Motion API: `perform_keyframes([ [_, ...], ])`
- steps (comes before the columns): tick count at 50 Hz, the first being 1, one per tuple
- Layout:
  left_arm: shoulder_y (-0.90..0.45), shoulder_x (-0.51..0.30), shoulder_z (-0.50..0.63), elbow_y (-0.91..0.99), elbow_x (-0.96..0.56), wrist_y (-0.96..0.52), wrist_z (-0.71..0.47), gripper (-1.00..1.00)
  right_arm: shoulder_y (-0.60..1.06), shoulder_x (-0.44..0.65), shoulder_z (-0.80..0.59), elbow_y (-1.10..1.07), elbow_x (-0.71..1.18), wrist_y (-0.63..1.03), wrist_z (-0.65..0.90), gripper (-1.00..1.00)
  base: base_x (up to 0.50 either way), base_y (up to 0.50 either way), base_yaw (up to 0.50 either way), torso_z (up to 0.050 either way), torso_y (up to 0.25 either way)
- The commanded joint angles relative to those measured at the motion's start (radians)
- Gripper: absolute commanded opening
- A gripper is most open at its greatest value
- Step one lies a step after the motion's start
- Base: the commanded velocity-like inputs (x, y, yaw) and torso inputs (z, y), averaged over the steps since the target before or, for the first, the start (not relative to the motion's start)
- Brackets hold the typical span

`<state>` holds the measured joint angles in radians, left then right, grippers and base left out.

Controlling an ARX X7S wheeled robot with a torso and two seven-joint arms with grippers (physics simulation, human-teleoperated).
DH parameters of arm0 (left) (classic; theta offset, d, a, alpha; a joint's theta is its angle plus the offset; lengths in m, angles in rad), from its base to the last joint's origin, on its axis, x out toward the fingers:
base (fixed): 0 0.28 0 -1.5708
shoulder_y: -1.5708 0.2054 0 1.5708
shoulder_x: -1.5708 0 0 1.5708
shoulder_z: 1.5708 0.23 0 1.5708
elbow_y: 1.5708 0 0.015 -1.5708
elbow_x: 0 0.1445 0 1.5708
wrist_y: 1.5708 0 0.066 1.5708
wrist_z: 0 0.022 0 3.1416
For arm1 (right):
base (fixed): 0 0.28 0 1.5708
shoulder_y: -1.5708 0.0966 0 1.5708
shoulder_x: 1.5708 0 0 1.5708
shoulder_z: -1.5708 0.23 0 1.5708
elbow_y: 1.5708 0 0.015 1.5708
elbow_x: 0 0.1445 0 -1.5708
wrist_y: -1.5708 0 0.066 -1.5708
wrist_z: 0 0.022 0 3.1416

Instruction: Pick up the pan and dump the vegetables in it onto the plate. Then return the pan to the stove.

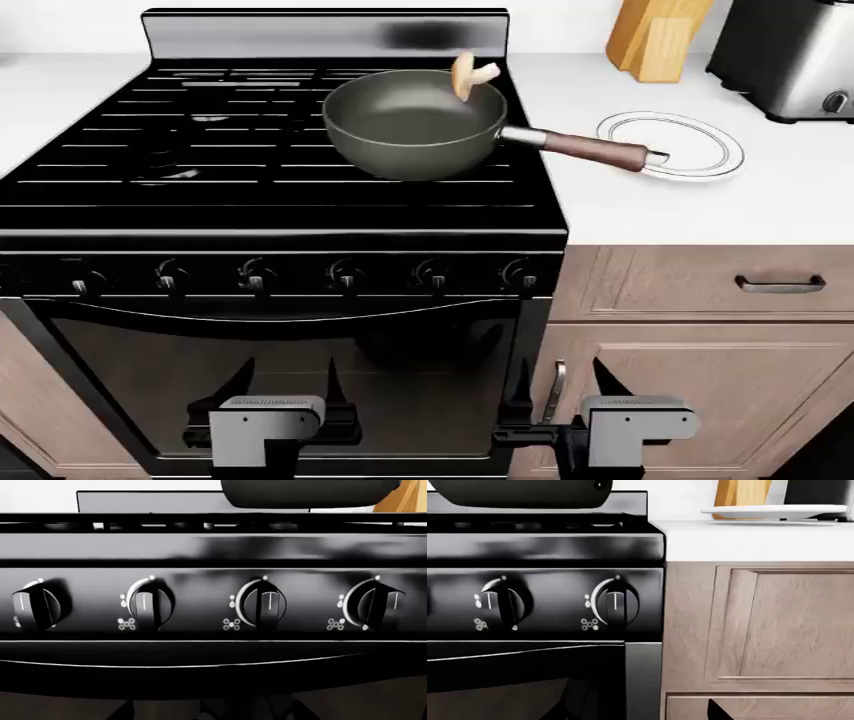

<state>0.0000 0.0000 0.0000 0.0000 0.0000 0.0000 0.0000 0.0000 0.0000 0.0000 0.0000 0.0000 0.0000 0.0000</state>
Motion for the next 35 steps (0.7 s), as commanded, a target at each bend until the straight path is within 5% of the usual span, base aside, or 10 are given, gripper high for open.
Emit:
perform_keyframes([
  [1, 0.001, -0.016, 0.018, 0.001, -0.017, 0.000, -0.018, 1.00, 0.000, 0.017, -0.025, 0.001, 0.004, 0.005, 0.022, 1.00, 0.00, 0.00, 0.00, 0.000, 0.000],
  [20, 0.002, -0.059, 0.069, 0.002, -0.062, 0.002, -0.074, 1.00, 0.012, 0.061, -0.085, 0.007, 0.030, 0.035, 0.077, 1.00, 0.00, 0.00, 0.00, 0.000, 0.000],
  [35, 0.004, -0.079, 0.092, 0.006, -0.087, 0.019, -0.092, 1.00, 0.017, 0.082, -0.115, 0.010, 0.037, 0.037, 0.099, 1.00, 0.00, 0.00, 0.00, 0.046, 0.000],
])
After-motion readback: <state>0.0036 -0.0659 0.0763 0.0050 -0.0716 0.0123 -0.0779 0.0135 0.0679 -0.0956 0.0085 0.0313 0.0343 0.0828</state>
